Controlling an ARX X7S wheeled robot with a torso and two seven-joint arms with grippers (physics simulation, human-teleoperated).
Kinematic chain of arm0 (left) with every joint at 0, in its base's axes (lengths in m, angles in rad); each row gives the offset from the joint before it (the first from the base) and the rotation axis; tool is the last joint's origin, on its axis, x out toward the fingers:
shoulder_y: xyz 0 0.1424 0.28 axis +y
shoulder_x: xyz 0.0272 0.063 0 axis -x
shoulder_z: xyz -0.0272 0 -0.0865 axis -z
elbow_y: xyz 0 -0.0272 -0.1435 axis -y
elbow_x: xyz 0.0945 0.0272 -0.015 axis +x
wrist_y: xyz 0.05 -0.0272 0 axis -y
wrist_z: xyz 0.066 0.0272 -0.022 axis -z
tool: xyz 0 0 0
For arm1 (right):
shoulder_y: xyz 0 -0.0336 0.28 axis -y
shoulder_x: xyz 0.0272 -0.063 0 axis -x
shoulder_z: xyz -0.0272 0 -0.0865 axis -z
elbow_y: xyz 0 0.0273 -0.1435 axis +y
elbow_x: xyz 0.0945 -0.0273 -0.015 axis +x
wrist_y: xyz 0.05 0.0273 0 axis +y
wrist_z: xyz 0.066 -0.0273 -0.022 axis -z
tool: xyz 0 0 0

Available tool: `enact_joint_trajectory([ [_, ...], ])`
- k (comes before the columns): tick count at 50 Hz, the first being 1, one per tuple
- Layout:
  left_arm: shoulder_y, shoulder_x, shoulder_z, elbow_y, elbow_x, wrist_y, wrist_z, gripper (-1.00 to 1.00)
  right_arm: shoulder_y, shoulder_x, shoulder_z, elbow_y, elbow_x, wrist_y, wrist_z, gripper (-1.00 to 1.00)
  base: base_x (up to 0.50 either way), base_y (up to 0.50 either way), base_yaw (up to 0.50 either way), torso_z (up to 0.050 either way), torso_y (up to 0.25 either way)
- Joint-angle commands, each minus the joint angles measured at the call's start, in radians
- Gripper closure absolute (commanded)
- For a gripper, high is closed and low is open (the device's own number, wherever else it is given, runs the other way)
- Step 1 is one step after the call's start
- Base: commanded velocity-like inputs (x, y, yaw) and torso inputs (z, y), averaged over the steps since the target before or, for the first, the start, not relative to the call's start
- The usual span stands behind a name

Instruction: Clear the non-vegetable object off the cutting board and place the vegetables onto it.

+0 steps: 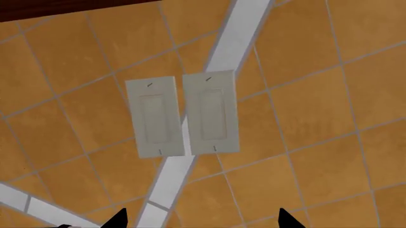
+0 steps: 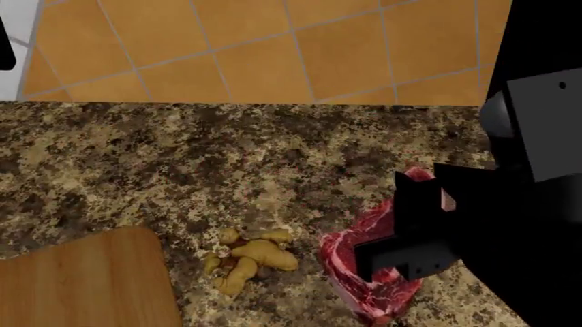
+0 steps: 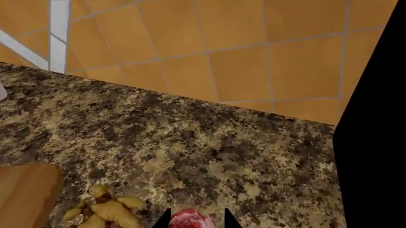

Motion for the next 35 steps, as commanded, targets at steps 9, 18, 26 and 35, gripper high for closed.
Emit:
enact_joint_trajectory([
  [9, -0.017, 0.015, -0.026, -0.004, -0.028, -0.010, 0.022, -1.00, -0.121, -0.061, -0.018, 0.140, -0.226, -0.030, -0.154, 1.00, 0.00, 0.00, 0.00, 0.000, 0.000],
  [18, -0.017, 0.008, -0.021, -0.006, -0.035, -0.006, 0.020, -1.00, -0.117, -0.086, -0.028, 0.197, -0.269, -0.036, -0.196, -1.00, 0.00, 0.00, 0.00, 0.000, 0.000],
  [26, -0.014, 0.008, -0.024, -0.002, -0.041, -0.006, 0.013, -1.00, -0.078, -0.087, -0.022, 0.160, -0.247, -0.012, -0.177, -1.00, 0.00, 0.00, 0.00, 0.000, 0.000],
  [35, -0.022, 0.008, -0.031, 0.004, -0.052, -0.017, 0.006, -1.00, 0.079, -0.156, -0.040, 0.016, -0.108, 0.089, -0.083, -1.00, 0.00, 0.00, 0.00, 0.000, 0.000],
])
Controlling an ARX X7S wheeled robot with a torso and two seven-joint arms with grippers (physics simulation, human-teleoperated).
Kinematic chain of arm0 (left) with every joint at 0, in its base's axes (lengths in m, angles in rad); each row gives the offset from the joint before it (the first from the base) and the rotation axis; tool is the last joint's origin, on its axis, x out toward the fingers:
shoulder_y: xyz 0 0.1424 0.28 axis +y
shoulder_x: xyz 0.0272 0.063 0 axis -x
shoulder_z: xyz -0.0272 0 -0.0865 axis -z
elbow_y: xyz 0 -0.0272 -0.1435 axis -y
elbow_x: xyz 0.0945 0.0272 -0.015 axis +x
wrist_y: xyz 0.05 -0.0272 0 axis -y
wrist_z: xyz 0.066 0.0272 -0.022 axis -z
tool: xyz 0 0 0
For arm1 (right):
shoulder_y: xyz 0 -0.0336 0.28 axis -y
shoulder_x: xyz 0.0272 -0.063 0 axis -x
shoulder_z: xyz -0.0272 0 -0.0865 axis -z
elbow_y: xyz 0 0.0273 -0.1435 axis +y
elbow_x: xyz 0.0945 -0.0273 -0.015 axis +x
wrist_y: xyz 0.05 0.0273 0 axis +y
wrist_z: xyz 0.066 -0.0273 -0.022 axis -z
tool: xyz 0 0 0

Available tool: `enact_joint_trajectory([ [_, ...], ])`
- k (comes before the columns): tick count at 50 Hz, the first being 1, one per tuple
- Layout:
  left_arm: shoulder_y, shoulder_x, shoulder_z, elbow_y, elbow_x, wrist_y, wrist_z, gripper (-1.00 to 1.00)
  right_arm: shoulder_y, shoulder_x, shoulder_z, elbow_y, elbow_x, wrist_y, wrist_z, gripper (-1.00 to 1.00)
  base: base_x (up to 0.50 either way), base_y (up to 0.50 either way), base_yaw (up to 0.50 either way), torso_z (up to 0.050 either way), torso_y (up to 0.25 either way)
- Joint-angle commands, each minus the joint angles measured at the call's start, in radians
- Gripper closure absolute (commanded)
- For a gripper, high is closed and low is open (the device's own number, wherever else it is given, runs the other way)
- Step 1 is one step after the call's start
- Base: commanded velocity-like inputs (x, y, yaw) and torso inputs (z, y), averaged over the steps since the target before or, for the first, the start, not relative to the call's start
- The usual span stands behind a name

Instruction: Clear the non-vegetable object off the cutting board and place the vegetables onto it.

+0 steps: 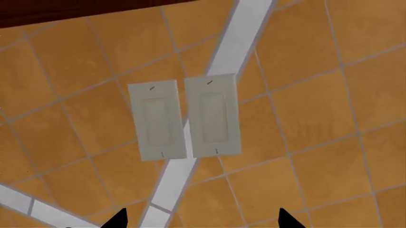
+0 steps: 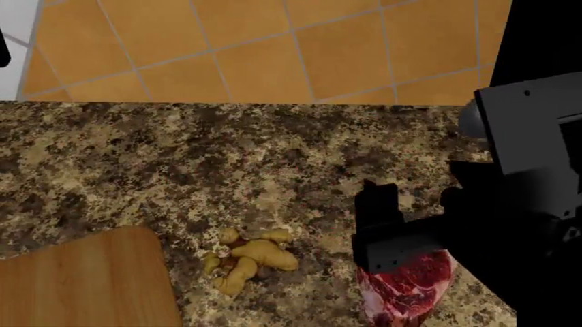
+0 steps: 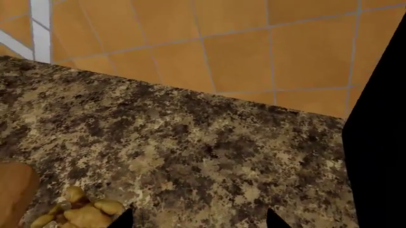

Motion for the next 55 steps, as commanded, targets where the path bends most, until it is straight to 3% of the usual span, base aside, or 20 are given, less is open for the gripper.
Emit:
enact_joint_trajectory([
  [1, -0.010, 0.022, -0.030, 0.000, -0.024, -0.011, 0.024, -1.00, 0.130, -0.081, -0.002, -0.112, 0.091, 0.097, 0.046, -1.00, 0.00, 0.00, 0.00, 0.000, 0.000],
  [13, -0.020, 0.016, -0.024, -0.007, -0.033, -0.011, 0.014, -1.00, 0.298, -0.169, -0.115, -0.063, 0.071, 0.290, 0.054, -1.00, 0.00, 0.00, 0.00, 0.000, 0.000],
  [25, -0.025, 0.015, -0.024, -0.023, -0.042, 0.010, 0.015, -1.00, 0.487, -0.331, -0.257, 0.080, -0.078, 0.530, -0.179, -1.00, 0.00, 0.00, 0.00, 0.000, 0.000],
  [40, -0.010, 0.002, -0.010, -0.033, -0.042, 0.032, 0.007, -1.00, 0.547, -0.435, -0.400, 0.143, -0.340, 0.517, -0.512, -1.00, 0.00, 0.00, 0.00, 0.000, 0.000],
  [55, -0.024, -0.002, -0.003, -0.031, -0.052, 0.024, -0.004, -1.00, 0.536, -0.466, -0.465, 0.175, -0.424, 0.460, -0.627, -1.00, 0.00, 0.00, 0.00, 0.000, 0.000],
])
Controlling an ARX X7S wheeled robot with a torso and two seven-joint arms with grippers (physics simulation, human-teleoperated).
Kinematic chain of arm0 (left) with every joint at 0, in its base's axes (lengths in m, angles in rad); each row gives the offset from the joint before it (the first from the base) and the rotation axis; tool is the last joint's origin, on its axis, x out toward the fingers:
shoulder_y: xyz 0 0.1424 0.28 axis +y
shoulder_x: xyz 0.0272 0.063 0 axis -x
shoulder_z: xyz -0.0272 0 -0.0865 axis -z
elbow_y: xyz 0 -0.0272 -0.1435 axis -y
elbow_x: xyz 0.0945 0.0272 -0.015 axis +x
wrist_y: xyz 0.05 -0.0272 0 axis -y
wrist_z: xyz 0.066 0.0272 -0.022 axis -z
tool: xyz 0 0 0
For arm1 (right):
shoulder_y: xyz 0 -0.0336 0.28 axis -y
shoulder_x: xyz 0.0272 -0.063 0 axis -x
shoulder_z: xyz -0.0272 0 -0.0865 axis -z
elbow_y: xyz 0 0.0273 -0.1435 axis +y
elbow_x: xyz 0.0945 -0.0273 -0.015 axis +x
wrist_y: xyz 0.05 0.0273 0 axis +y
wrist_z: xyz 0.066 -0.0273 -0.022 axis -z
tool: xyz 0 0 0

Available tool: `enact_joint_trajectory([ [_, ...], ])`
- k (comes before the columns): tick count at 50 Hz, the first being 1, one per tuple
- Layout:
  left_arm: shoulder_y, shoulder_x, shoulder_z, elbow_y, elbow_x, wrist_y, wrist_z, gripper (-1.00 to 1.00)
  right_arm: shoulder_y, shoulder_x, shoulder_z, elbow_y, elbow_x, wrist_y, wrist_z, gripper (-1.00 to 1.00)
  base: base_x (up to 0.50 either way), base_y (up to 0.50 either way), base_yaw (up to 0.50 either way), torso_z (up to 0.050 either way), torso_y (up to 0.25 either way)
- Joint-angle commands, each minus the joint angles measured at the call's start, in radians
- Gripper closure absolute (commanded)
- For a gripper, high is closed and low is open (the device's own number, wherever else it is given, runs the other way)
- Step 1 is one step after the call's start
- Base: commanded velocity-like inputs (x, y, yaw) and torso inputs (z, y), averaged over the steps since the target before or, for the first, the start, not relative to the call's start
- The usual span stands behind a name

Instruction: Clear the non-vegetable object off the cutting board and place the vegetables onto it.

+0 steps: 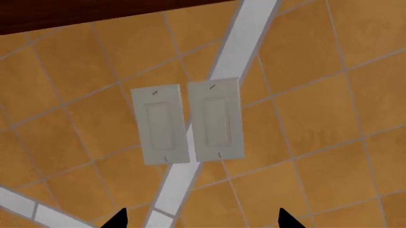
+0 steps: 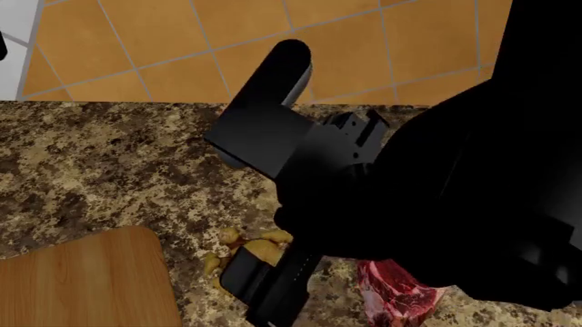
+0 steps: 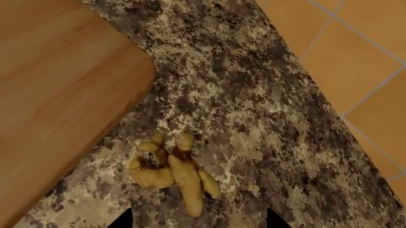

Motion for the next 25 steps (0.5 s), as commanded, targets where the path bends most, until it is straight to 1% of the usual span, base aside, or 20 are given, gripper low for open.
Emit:
enact_joint_trajectory([
  [1, -0.010, 0.018, -0.023, -0.004, -0.018, -0.006, 0.025, -1.00, 0.007, -0.051, -0.036, 0.026, -0.089, -0.014, -0.119, -1.00, 0.00, 0.00, 0.00, 0.000, 0.000],
  [25, -0.005, 0.008, -0.022, -0.015, -0.031, 0.010, 0.017, -1.00, -0.004, -0.110, -0.121, 0.053, -0.190, -0.078, -0.194, -1.00, 0.00, 0.00, 0.00, 0.000, 0.000],
])
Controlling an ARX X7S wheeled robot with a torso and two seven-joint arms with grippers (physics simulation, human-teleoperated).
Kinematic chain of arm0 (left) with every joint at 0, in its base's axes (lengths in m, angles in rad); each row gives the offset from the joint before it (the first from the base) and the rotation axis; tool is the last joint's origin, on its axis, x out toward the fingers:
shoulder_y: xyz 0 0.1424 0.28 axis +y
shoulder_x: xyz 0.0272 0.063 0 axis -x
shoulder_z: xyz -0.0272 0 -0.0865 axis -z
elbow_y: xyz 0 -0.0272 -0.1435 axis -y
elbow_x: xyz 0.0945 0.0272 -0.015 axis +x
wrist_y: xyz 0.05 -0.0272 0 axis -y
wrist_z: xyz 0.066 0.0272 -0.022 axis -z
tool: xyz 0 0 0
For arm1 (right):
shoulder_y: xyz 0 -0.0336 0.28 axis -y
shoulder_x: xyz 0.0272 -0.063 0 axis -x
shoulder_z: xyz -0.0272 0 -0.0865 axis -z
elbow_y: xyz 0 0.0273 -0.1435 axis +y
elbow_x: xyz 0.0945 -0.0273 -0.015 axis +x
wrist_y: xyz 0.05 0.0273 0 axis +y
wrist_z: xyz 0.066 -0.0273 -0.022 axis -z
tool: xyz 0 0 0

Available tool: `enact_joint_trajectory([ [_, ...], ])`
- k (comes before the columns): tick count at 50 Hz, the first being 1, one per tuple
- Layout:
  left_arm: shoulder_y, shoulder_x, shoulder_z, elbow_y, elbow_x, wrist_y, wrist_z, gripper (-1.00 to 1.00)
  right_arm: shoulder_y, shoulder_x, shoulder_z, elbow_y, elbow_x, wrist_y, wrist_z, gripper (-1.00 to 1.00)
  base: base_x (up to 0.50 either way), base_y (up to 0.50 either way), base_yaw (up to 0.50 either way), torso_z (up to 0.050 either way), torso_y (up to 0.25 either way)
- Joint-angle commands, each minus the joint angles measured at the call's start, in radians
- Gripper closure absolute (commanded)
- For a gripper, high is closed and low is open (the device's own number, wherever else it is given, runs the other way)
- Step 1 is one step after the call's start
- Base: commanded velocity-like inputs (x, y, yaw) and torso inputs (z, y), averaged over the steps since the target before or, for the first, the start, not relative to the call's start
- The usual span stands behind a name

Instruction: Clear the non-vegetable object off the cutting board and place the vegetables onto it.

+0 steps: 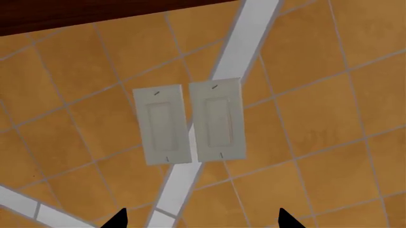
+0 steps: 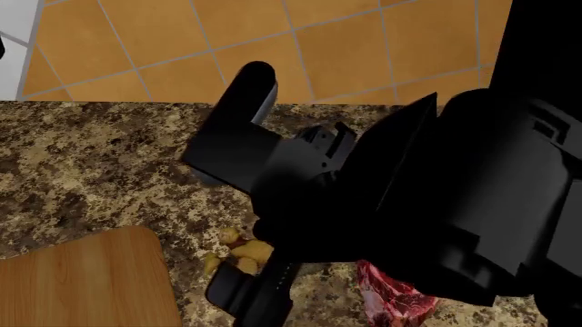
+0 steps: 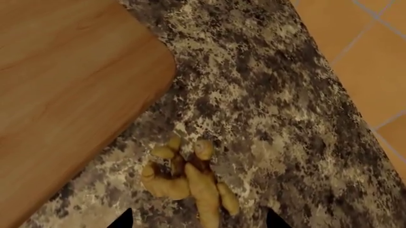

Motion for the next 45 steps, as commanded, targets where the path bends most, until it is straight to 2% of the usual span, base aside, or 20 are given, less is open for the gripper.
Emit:
enact_joint_trajectory([
  [1, -0.004, 0.018, -0.025, -0.009, -0.017, 0.003, 0.028, -1.00, -0.001, -0.049, -0.021, 0.017, -0.064, -0.019, -0.061, -1.00, 0.00, 0.00, 0.00, 0.000, 0.000],
  [18, 0.018, 0.011, -0.030, -0.008, -0.025, 0.013, 0.020, -1.00, -0.029, -0.108, -0.110, 0.089, -0.173, -0.097, -0.139, -1.00, 0.00, 0.00, 0.00, 0.000, 0.000],
  [45, 0.017, 0.004, -0.034, -0.014, -0.042, 0.016, 0.009, -1.00, -0.090, -0.125, -0.167, 0.137, -0.227, -0.159, -0.177, -1.00, 0.00, 0.00, 0.00, 0.000, 0.000],
])
